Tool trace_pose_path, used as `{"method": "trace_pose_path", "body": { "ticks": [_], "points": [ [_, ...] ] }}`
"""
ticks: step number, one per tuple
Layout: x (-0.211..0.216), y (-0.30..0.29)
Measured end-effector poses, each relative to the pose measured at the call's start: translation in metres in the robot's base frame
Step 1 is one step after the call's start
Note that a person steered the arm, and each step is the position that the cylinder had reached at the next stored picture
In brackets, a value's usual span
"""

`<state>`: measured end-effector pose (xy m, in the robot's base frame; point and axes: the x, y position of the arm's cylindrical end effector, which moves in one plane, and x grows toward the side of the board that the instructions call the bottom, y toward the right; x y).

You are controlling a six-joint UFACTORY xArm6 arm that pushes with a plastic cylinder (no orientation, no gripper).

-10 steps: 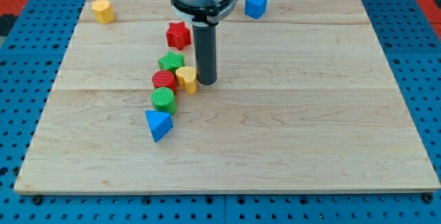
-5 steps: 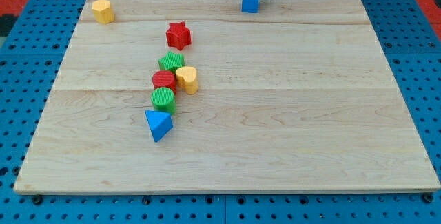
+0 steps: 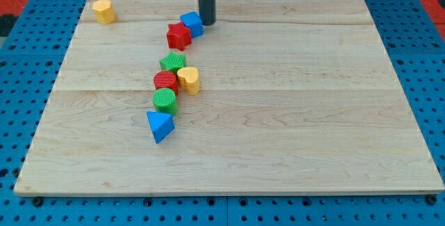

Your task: Push the blue cube towards the center left

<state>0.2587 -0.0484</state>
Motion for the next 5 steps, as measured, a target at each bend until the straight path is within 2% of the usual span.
{"method": "trace_pose_path", "body": {
  "ticks": [1,3,5],
  "points": [
    [0.023,-0.057],
    [0.083,-0.080],
    [0.108,-0.053]
  ]
}}
